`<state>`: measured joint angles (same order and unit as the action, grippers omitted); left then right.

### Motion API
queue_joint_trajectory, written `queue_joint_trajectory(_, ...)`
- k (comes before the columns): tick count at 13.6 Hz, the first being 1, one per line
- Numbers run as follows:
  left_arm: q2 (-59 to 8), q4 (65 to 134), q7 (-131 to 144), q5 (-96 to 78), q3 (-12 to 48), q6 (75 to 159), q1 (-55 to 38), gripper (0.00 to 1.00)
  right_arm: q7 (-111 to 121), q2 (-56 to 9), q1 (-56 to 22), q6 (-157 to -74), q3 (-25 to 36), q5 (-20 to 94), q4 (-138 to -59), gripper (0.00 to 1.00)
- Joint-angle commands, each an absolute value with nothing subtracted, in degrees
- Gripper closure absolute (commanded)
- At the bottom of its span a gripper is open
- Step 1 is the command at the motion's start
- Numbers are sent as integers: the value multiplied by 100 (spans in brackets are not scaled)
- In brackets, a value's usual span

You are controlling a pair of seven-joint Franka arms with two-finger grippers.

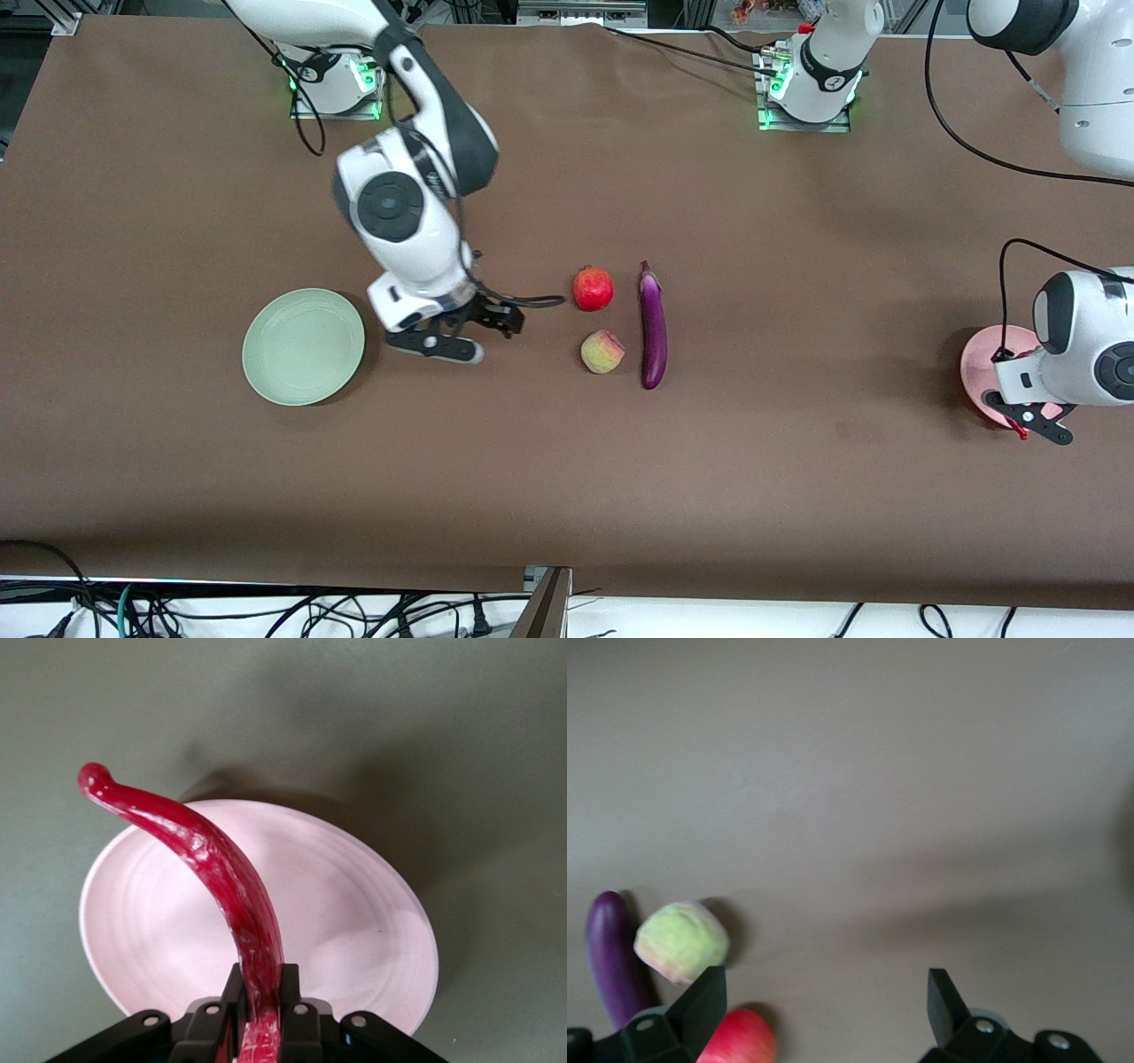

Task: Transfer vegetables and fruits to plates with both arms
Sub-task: 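Release the chili onto the pink plate while the right gripper grasps the apple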

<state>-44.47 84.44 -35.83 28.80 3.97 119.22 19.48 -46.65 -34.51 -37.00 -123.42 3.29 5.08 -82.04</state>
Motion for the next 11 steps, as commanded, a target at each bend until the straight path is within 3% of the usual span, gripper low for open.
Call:
queue_joint_trajectory(1, -4447, 8551, -3823, 2795, 439, 11865, 1951, 98, -5385, -3962, -4208, -12847, 404, 563, -7954, 0)
queue_joint_trajectory(2, -4447, 8560, -3832, 2795, 448, 11865, 1960, 96, -5736, -4120, -4436, -13067, 422, 528, -7954, 0)
queue_joint_trajectory(3, -4447, 8561, -3832, 2795, 448, 11865, 1969, 87, -6026, -4261, -4639, -13226, 431, 501, -7963, 0)
queue_joint_trajectory(4, -4447, 8569, -3815, 2795, 448, 11865, 1969, 25, -6247, -4358, -4841, -13280, 439, 466, -7963, 0)
queue_joint_trajectory(5, -4447, 8569, -3806, 2786, 457, 11865, 1969, 0, -6397, -4394, -4956, -13280, 448, 431, -7963, 0)
queue_joint_trajectory(11, -4185, 8473, -3797, 2208, 597, 11260, 1881, 0, -6715, -4561, -5256, -13280, 448, 107, -8024, 0)
